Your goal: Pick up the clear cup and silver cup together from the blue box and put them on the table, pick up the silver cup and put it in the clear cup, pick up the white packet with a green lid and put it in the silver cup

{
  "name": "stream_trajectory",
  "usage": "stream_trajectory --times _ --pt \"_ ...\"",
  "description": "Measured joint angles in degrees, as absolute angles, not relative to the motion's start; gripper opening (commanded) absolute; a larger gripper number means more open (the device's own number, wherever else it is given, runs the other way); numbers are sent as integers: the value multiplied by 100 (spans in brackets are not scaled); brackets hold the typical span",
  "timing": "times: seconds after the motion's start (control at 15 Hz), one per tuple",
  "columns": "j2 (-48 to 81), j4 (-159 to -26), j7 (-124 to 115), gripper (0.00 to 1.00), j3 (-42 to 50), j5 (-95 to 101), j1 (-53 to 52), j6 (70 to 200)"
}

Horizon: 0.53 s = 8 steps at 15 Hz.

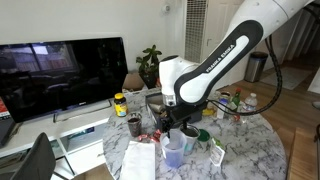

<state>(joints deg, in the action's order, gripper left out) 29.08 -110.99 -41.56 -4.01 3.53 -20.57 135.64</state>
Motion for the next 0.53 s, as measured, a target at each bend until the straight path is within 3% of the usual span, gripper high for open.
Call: stream_trajectory --times 0.53 --pt "2202 -11338 -3533 100 -293 445 -1764 13394"
